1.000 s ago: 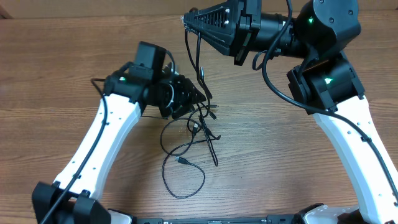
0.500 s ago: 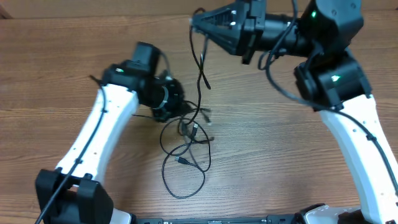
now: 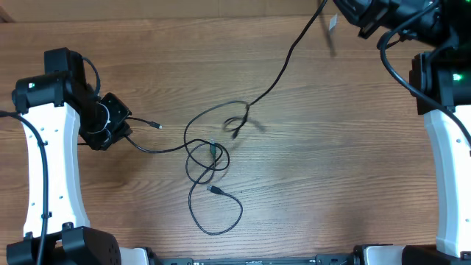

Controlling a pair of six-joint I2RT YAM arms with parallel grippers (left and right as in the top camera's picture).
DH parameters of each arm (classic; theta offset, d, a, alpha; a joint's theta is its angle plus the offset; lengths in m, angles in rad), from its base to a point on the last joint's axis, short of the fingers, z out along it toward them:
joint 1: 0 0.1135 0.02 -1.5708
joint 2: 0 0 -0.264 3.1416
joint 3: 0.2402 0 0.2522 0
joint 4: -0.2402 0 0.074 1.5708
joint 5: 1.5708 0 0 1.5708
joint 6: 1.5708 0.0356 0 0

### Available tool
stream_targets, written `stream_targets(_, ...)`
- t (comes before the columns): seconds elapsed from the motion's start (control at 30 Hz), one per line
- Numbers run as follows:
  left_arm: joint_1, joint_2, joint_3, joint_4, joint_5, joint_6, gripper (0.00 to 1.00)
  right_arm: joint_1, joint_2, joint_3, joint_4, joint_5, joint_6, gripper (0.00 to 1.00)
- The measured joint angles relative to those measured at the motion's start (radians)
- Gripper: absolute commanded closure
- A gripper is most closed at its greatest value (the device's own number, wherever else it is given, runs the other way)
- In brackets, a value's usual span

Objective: Untangle cables

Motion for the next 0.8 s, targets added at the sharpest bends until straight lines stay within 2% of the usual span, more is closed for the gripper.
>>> stream_targets(0.13,-0.021,0.006,0.0,0.008,0.094,0.167,0.95,0.003,-0.001,0.001,0.28,0.031,0.169,0.96)
stream_targets(0.17,-0.031,0.006,0.0,0.01,0.119,0.208,0.91,0.003,-0.001,0.001,0.358,0.055,0.222,0.96)
stream_targets(0.2,-0.042,0.006,0.0,0.014,0.136,0.237,0.81,0.003,-0.001,0.001,0.405,0.07,0.253,0.96)
stream_targets(0.23,-0.056,0.006,0.0,0.021,0.148,0.261,0.66,0.002,-0.001,0.001,0.467,0.095,0.299,0.96)
stream_targets(0.27,-0.067,0.006,0.0,0.03,0.154,0.274,0.24,0.003,-0.002,0.002,0.504,0.113,0.333,0.96)
stream_targets(0.3,-0.076,0.006,0.0,0.038,0.161,0.283,0.0,0.002,-0.005,0.002,0.521,0.129,0.366,0.96)
stream_targets(0.43,-0.095,0.006,0.0,0.068,0.217,0.31,0.0,0.003,-0.01,0.002,0.508,0.13,0.402,0.96)
stream_targets(0.6,-0.093,0.006,0.0,0.072,0.428,0.418,0.0,0.007,-0.01,0.004,0.313,0.038,0.386,0.96)
stream_targets(0.7,-0.099,0.006,0.0,0.07,0.602,0.517,0.0,0.032,-0.01,0.008,0.11,-0.005,0.315,0.96)
stream_targets(0.8,-0.125,0.006,0.0,0.067,0.731,0.618,0.0,0.092,-0.01,0.013,-0.195,0.001,0.184,0.96)
